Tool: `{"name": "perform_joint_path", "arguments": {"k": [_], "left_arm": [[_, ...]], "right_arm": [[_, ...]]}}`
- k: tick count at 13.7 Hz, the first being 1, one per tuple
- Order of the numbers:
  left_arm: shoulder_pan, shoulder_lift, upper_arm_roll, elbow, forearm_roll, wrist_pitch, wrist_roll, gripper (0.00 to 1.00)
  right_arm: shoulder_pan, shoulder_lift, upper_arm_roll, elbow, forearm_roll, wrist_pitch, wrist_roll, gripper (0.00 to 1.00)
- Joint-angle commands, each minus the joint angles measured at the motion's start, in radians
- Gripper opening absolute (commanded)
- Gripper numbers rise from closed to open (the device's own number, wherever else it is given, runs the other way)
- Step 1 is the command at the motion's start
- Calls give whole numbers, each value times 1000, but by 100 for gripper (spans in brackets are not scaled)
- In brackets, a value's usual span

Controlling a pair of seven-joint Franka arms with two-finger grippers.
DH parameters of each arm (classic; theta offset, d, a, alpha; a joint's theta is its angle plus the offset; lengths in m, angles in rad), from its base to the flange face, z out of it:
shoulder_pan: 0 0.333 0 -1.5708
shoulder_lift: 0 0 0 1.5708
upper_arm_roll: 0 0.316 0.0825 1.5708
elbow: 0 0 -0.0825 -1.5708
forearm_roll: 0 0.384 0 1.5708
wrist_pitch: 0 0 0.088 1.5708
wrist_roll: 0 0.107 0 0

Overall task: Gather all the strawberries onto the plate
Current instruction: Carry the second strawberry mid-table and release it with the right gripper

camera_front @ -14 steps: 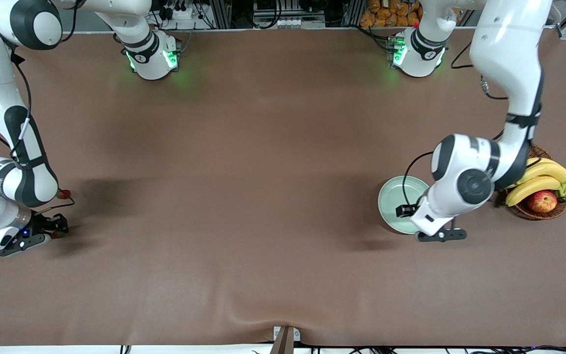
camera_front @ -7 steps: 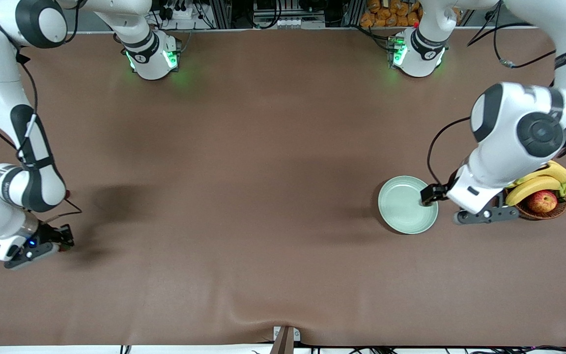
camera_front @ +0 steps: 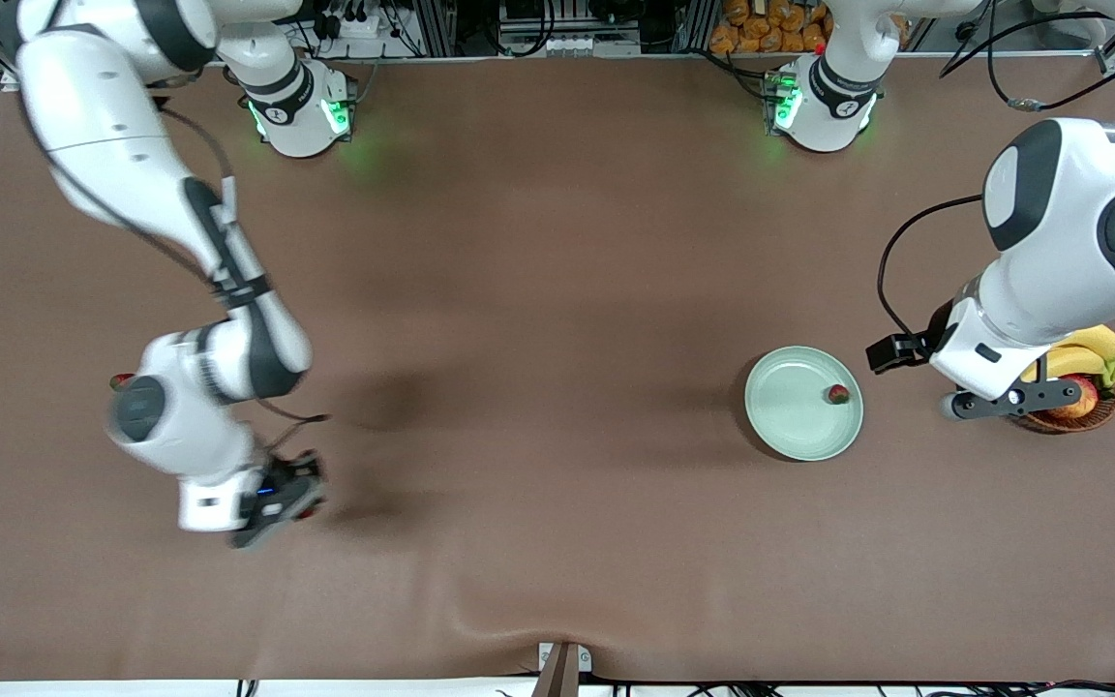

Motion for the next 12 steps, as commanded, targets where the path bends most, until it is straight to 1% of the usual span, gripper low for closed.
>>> {"name": "perform_joint_path", "arguments": {"k": [1, 2, 5, 6, 8, 9, 10, 12], "left_arm": [[26, -16, -6, -50, 63, -12, -1, 100], [26, -22, -8, -56, 94, -12, -1, 100], [31, -30, -11, -73, 94, -12, -4, 100], [29, -26, -13, -75, 94, -6, -5, 100], [22, -18, -16, -86, 93, 22, -8, 100], [19, -12, -17, -87, 85, 30, -10, 100], [13, -1, -20, -92, 82, 46, -17, 100], [6, 2, -36, -133, 82, 117, -21, 100]], "right_arm": [[137, 16, -13, 29, -5, 2, 198, 0], [200, 19, -13, 29, -5, 16, 287, 0], [360, 66, -14, 29, -7, 125, 523, 0], [403, 86, -14, 29, -7, 163, 584, 0], [454, 118, -14, 29, -7, 205, 648, 0], [466, 129, -14, 35, -7, 208, 663, 32], [474, 135, -14, 41, -8, 210, 665, 99], [477, 125, -17, 41, -18, 208, 662, 100]]}}
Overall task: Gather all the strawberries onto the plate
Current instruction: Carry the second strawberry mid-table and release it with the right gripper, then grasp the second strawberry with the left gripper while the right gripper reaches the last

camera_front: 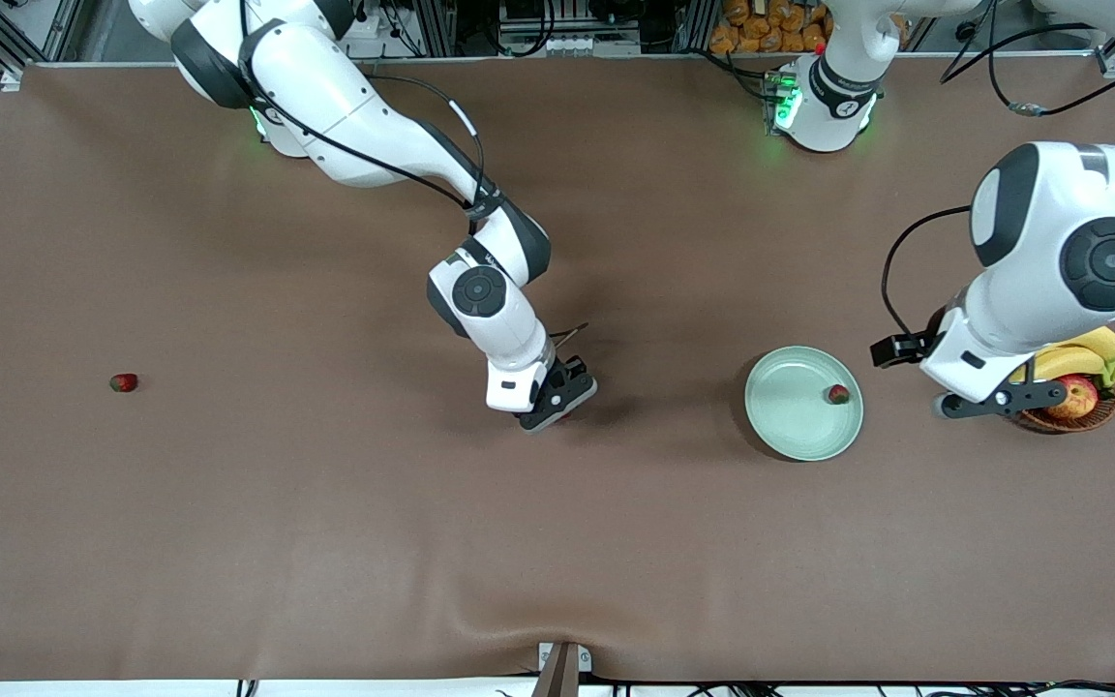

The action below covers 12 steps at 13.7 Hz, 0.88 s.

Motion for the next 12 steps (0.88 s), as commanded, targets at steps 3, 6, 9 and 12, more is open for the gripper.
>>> {"name": "perform_joint_path", "arguments": {"k": [3, 6, 9, 12], "left_arm": [[-25, 40, -55, -52, 10, 101, -105, 100], [-120, 128, -84, 8, 10, 179, -352, 100], [-260, 329, -80, 221, 15, 185, -580, 100], [-324, 484, -80, 381, 18, 257, -702, 100]], "right_arm": [[-89, -92, -20, -18, -14, -30, 10, 100], [-236, -198, -22, -107, -14, -72, 4, 100], [-381, -301, -23, -239, -14, -130, 6, 100], [-548, -350, -23, -343, -14, -139, -5, 100]]}}
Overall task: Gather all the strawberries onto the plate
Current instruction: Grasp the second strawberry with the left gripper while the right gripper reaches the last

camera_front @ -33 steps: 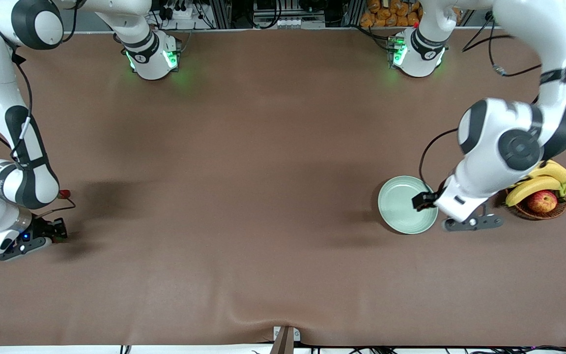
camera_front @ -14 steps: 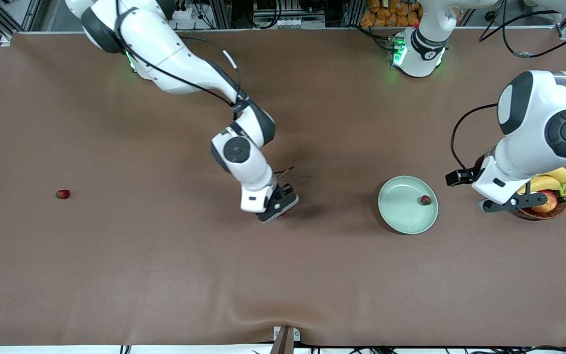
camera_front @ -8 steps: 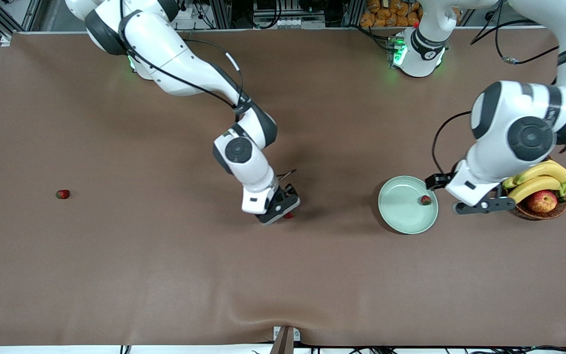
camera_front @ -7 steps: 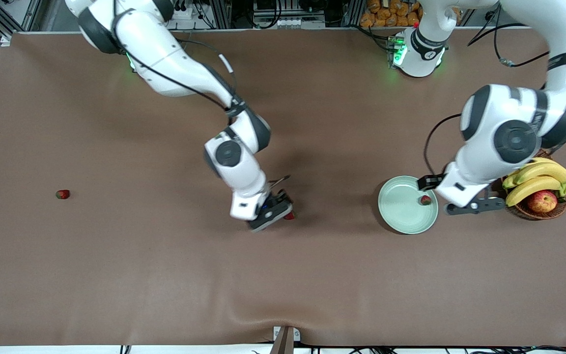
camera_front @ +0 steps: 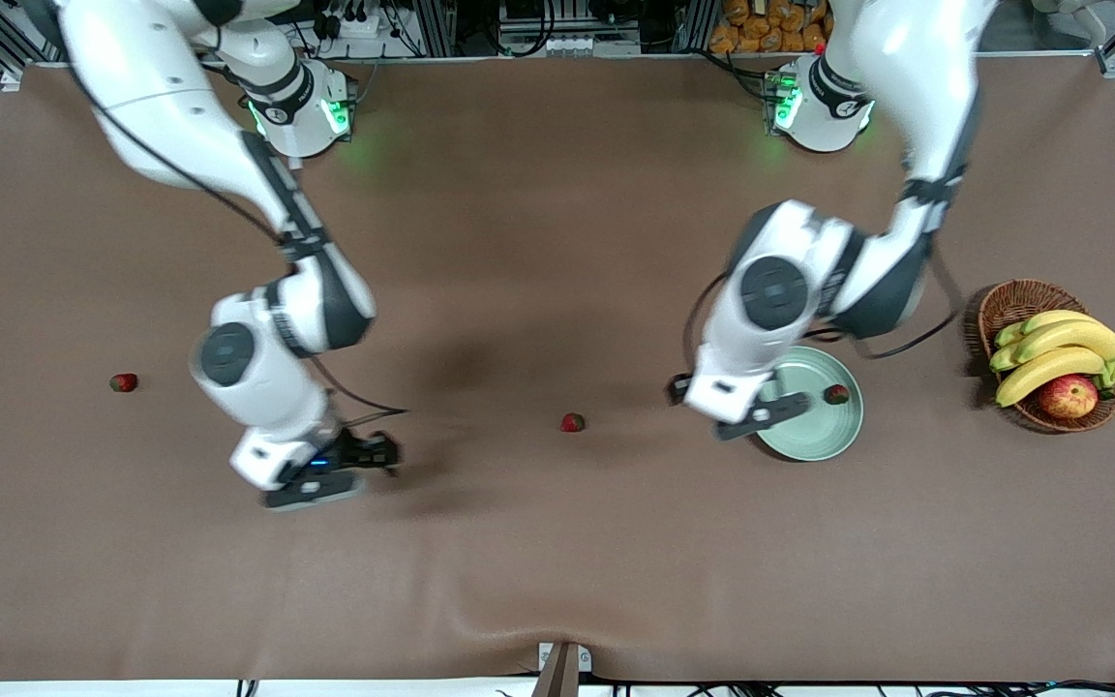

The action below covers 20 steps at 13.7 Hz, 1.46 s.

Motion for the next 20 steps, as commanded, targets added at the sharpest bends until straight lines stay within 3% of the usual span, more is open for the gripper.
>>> {"name": "perform_joint_path", "arguments": {"k": [1, 5, 7, 10, 12, 13, 14, 20], "left_arm": [[-53, 152, 12, 146, 19, 103, -96, 100], [-164, 254, 70, 187, 19, 293, -167, 100], [-190, 311, 70, 246, 19, 324, -209, 98], [-210, 334, 69, 241, 19, 359, -233, 96], [-219, 354, 70, 241, 19, 382, -232, 89], [-221, 359, 70, 241, 19, 389, -224, 75], [-227, 359, 70, 240, 21, 389, -224, 69], [-228, 376, 70, 240, 19, 389, -220, 68]], "right_arm": [[-141, -85, 22, -156, -15, 0, 2, 100], [-337, -93, 24, -234, -15, -12, -154, 100], [-417, -96, 24, -231, -15, -76, -244, 100], [-517, -128, 24, -228, -15, -171, -358, 100], [-573, -131, 22, -223, -17, -205, -418, 100], [-601, -128, 22, -225, -20, -206, -443, 100], [-623, -125, 22, -228, -33, -206, -458, 100], [-686, -74, 22, -228, -98, -209, -521, 100]]}}
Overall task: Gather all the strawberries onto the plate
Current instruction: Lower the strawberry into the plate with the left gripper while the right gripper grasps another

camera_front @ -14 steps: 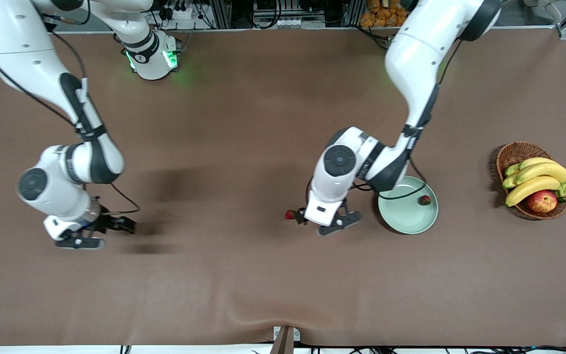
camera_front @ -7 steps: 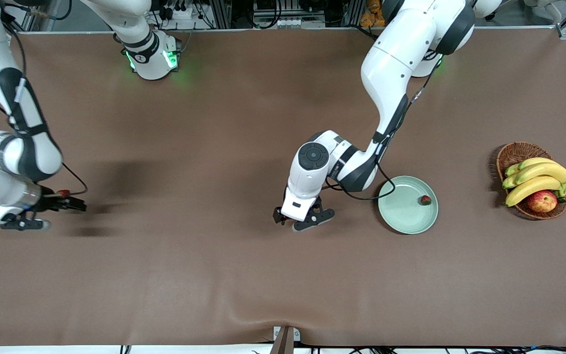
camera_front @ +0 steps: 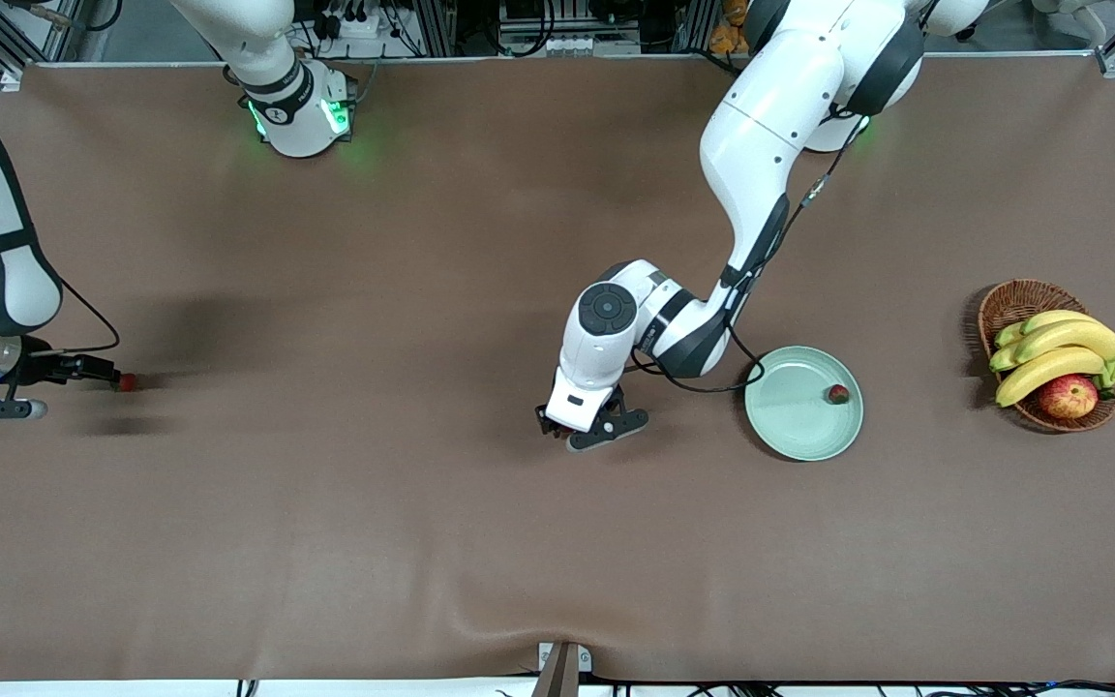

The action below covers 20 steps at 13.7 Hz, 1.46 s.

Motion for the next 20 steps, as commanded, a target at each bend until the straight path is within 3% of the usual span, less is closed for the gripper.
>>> {"name": "perform_joint_path", "arguments": {"k": [1, 3, 9, 11, 12, 13, 15, 18, 20], "left_arm": [[-7, 20, 13, 34, 19, 3, -12, 65], [-7, 18, 13, 34, 19, 3, -13, 54], [-4, 20, 12, 26, 18, 3, -15, 50], [-4, 23, 12, 25, 18, 3, -13, 48], [-4, 21, 12, 25, 16, 3, -16, 47], [-4, 21, 12, 25, 16, 3, -16, 46], [-6, 21, 12, 25, 16, 3, -12, 25], [-6, 23, 12, 23, 22, 3, -9, 0], [-1, 2, 13, 20, 25, 3, -1, 0]], "right_arm": [[-4, 21, 24, -16, -33, 17, -1, 100], [-1, 40, 24, -16, -31, 49, -1, 100], [-7, 78, 24, -15, -31, 117, -3, 100], [-4, 77, 24, -18, -31, 100, 5, 47], [-5, 78, 24, -18, -31, 76, 6, 28], [-4, 77, 26, -18, -30, 56, 8, 19], [-5, 72, 26, -18, -30, 29, 6, 13], [-1, 63, 33, -4, -30, 23, 3, 13], [45, 49, 40, 25, -30, 25, -3, 13]]}}
